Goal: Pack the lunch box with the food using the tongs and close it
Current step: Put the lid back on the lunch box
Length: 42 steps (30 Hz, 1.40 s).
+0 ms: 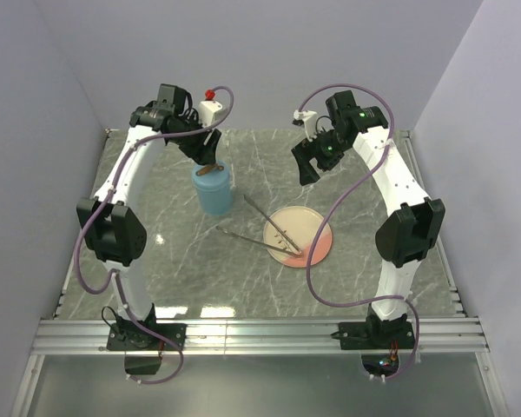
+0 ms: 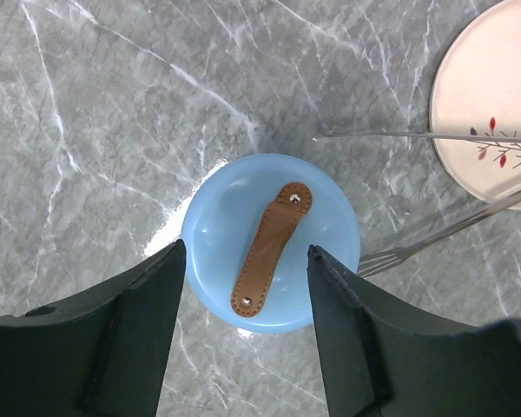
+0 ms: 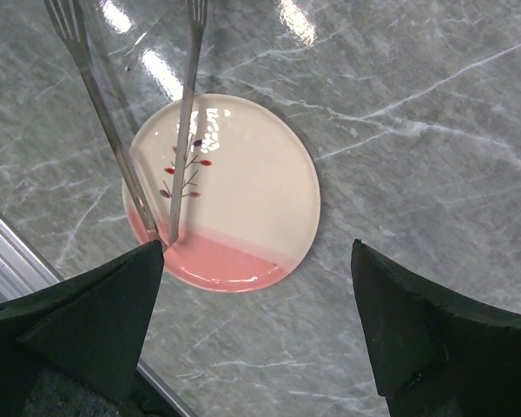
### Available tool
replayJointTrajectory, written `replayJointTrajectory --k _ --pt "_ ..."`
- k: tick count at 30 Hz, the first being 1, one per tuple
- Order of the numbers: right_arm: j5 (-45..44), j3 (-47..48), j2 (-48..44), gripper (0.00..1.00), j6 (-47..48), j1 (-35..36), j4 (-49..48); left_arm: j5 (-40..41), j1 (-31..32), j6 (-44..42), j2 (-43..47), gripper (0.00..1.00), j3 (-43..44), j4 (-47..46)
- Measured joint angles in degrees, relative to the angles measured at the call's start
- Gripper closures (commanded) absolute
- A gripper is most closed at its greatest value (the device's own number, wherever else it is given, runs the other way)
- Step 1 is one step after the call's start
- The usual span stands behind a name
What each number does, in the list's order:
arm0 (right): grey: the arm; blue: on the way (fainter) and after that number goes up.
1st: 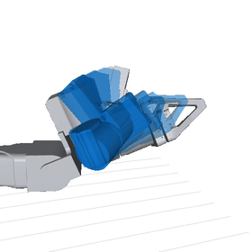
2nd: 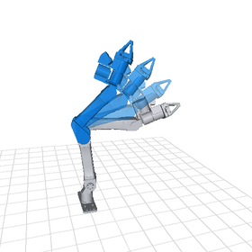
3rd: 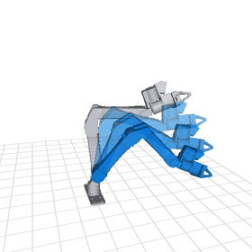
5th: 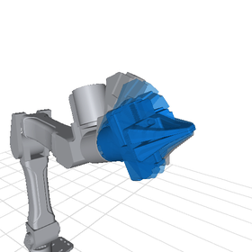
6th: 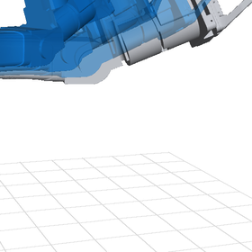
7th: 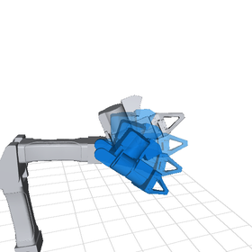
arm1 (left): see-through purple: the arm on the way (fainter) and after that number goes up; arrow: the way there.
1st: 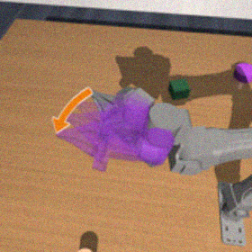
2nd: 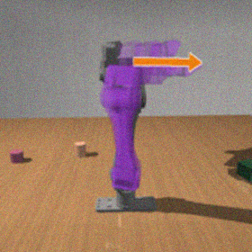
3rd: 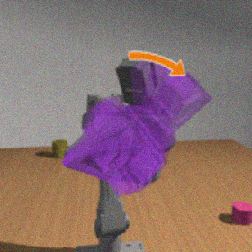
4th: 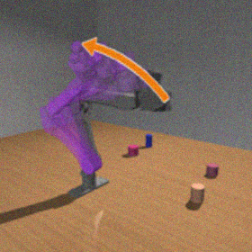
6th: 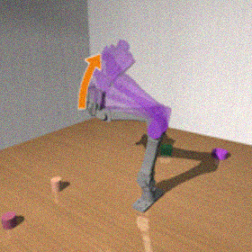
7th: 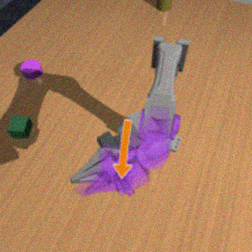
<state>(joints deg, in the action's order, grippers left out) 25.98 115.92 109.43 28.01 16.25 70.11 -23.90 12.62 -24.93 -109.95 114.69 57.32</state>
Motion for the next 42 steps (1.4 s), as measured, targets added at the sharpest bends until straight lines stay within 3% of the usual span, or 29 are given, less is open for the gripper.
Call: replayJointTrajectory --k 15,22,29,32,36,42 --pt "-0.1 -1.6 -0.2 0.05 0.2 0.0 0.1 2.7 0.7 0.2 4.5 0.39 -14.3 -7.2" --pt "-0.1 -1.6 -0.2 0.05 0.2 0.0 0.0 4.4 1.0 0.7 4.1 0.39 -12.7 -6.2" --pt "-0.1 -1.6 -0.2 0.05 0.3 0.0 0.0 5.1 1.0 2.2 2.7 0.41 -3.3 -2.0" --pt "-0.1 -1.6 -0.2 0.05 0.4 0.0 0.1 4.3 1.1 2.4 2.8 0.43 0.7 -1.7" --pt "0.0 -1.8 -0.3 0.05 0.5 0.0 0.0 3.5 1.4 2.9 3.2 0.55 0.9 -1.1" --pt "0.0 -1.9 -0.4 0.05 0.7 0.0 0.1 2.8 2.3 3.1 3.2 0.66 -4.7 -0.9"
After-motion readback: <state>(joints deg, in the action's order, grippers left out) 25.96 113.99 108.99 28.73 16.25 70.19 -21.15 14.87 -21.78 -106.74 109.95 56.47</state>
